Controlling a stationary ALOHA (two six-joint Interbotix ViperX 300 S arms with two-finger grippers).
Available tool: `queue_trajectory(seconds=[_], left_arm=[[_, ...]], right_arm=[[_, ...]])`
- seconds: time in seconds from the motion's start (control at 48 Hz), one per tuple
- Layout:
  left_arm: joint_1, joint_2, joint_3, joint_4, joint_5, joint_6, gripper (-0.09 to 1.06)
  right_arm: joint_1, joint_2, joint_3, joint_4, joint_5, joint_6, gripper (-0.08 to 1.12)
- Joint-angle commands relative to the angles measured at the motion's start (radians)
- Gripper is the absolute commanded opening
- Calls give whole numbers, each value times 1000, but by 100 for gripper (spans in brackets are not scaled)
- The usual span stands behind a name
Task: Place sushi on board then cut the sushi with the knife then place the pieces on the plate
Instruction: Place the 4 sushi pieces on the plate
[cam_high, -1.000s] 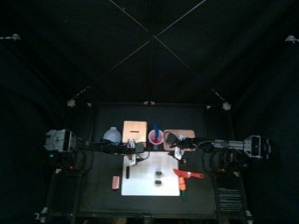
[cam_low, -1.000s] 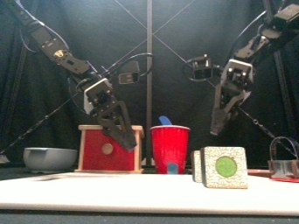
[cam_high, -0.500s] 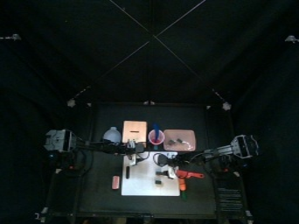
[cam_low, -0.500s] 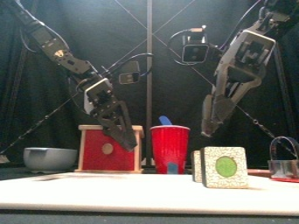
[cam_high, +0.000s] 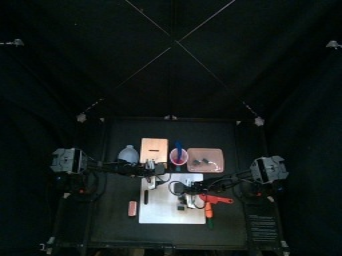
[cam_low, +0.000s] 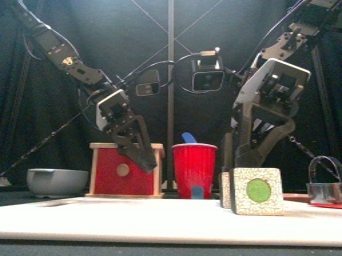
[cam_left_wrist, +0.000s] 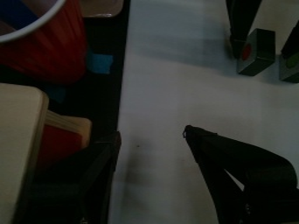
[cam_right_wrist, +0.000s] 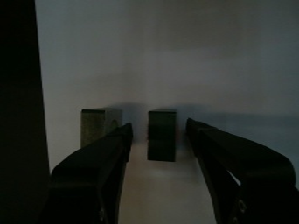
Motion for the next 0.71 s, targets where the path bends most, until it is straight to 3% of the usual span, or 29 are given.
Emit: queue_trajectory(seconds=[0.021, 0.167, 0.396, 0.708], left_arm=[[0, -5, -18, -2, -3, 0, 94], [-3, -3, -17, -2, -3, 0, 94], [-5, 0, -17, -2, -5, -2, 94], [-3, 2, -17, -2, -3, 0, 94]], right_arm=[[2, -5, -29, -3, -6, -2, 85], [-3, 2, -31, -14, -17, -2, 80], [-21, -31, 3, -23, -21, 2, 55], [-213, -321, 169, 0, -11, 3, 56]])
